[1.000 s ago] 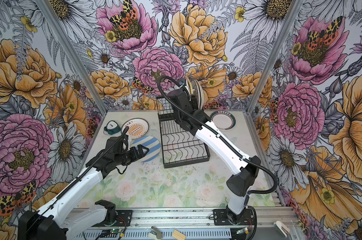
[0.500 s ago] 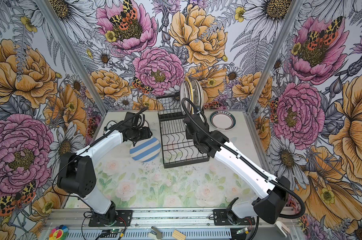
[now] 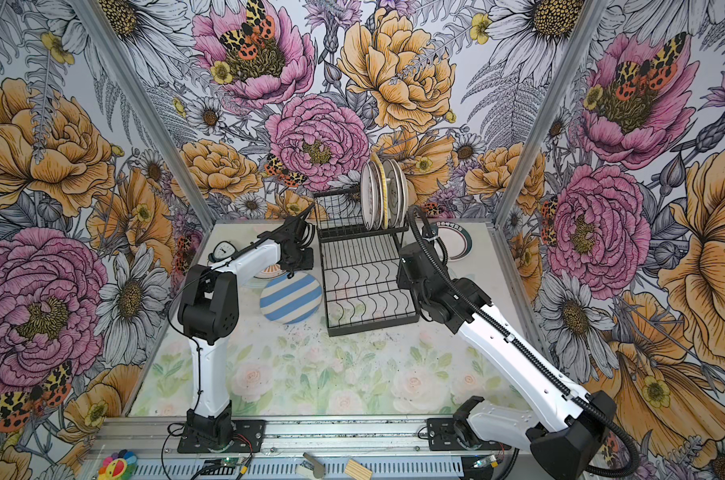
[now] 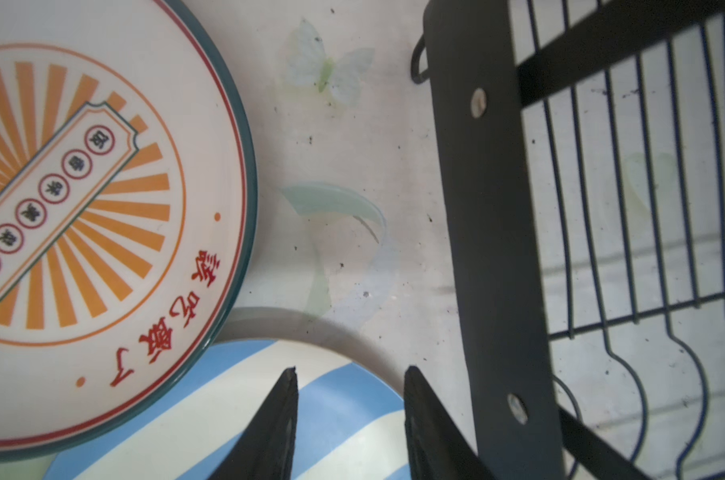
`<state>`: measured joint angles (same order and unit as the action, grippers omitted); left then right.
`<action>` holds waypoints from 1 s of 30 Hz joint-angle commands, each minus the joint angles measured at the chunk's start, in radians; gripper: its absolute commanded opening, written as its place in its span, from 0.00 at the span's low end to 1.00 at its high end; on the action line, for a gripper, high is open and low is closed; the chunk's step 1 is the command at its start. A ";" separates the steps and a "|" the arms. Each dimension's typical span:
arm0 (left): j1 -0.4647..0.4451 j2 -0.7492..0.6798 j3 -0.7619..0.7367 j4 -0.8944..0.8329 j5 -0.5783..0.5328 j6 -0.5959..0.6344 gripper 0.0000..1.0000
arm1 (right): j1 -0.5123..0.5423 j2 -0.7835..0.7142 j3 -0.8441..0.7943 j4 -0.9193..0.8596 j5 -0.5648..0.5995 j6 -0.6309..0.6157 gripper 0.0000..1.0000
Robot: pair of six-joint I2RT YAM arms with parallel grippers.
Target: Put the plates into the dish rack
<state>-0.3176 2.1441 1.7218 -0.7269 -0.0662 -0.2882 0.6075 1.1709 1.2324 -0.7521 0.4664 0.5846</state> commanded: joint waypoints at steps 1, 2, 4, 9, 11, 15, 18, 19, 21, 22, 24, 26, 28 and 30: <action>0.003 0.035 0.054 -0.011 -0.041 0.006 0.42 | -0.016 -0.011 -0.003 0.000 -0.018 0.008 0.61; 0.003 0.045 0.063 -0.010 -0.042 0.004 0.42 | -0.019 -0.006 0.000 0.000 -0.021 0.005 0.61; 0.004 0.067 0.081 -0.009 -0.048 0.004 0.42 | -0.028 0.001 0.008 0.000 -0.026 -0.003 0.61; 0.008 0.113 0.115 -0.018 -0.047 0.003 0.42 | -0.044 0.012 0.024 0.000 -0.037 -0.013 0.61; 0.011 0.125 0.121 -0.018 -0.049 0.003 0.42 | -0.049 0.015 0.027 0.000 -0.042 -0.017 0.61; 0.017 0.149 0.134 -0.020 -0.044 0.005 0.42 | -0.055 0.018 0.026 0.000 -0.049 -0.017 0.61; 0.020 0.169 0.147 -0.031 -0.037 0.011 0.42 | -0.056 0.018 0.025 0.000 -0.053 -0.015 0.61; 0.021 0.175 0.153 -0.038 -0.036 0.013 0.42 | -0.056 0.018 0.025 0.000 -0.052 -0.013 0.61; 0.022 0.183 0.159 -0.048 -0.035 0.016 0.42 | -0.056 0.016 0.024 0.000 -0.054 -0.011 0.61; 0.022 0.182 0.159 -0.050 -0.035 0.018 0.42 | -0.056 0.016 0.022 0.000 -0.055 -0.009 0.61; 0.022 0.180 0.158 -0.058 -0.035 0.019 0.42 | -0.056 0.015 0.022 0.000 -0.055 -0.006 0.61; 0.024 0.179 0.157 -0.071 -0.036 0.019 0.42 | -0.057 0.013 0.022 0.000 -0.055 -0.004 0.61; 0.024 0.174 0.150 -0.084 -0.035 0.021 0.42 | -0.057 0.012 0.022 0.001 -0.055 -0.003 0.61; 0.024 0.166 0.140 -0.095 -0.035 0.021 0.42 | -0.056 0.012 0.022 0.000 -0.056 0.001 0.61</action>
<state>-0.2977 2.3150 1.8606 -0.7773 -0.0902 -0.2874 0.5564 1.1889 1.2312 -0.7521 0.4152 0.5835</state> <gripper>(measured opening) 0.420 0.611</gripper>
